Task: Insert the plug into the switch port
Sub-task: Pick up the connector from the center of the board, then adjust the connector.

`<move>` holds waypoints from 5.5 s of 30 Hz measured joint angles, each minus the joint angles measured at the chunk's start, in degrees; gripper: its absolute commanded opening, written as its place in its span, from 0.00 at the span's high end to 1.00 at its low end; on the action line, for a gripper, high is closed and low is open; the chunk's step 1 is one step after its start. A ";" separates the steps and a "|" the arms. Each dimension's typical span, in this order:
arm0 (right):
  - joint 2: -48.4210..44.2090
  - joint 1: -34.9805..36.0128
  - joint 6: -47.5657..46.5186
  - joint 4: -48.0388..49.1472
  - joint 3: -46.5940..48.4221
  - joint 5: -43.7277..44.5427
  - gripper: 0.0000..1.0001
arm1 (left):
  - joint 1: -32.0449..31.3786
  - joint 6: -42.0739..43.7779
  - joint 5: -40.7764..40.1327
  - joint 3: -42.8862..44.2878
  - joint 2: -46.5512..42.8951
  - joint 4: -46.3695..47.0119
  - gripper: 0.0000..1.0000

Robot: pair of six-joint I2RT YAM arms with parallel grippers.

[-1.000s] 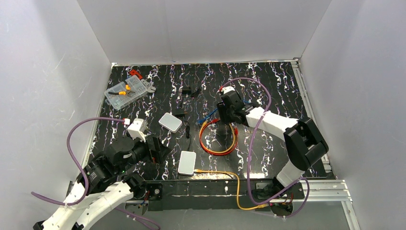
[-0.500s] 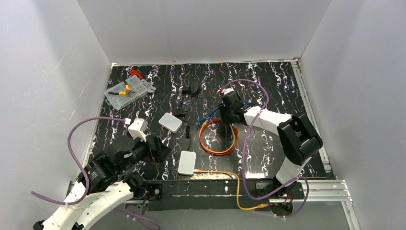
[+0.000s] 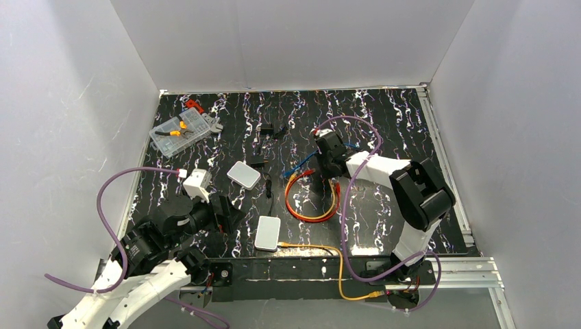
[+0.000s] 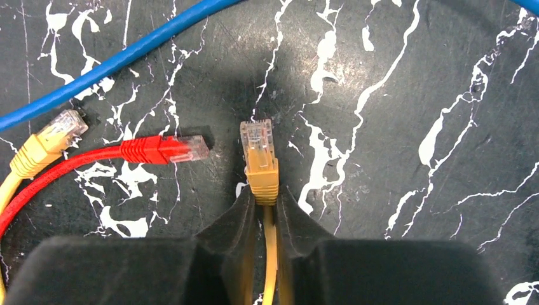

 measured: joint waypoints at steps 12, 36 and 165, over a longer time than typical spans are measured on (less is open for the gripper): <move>-1.33 0.00 -1.36 1.55 -1.03 -0.15 0.99 | 0.02 0.00 0.02 -0.11 0.00 0.00 0.00; -39.74 8.24 -8.07 -10.14 -1.64 3.19 0.99 | 0.02 -0.04 -0.17 -0.61 -0.11 -0.02 0.00; -29.40 34.69 -29.75 -32.39 16.68 -24.30 0.99 | 0.02 -4.00 22.01 16.22 14.08 -2.71 0.01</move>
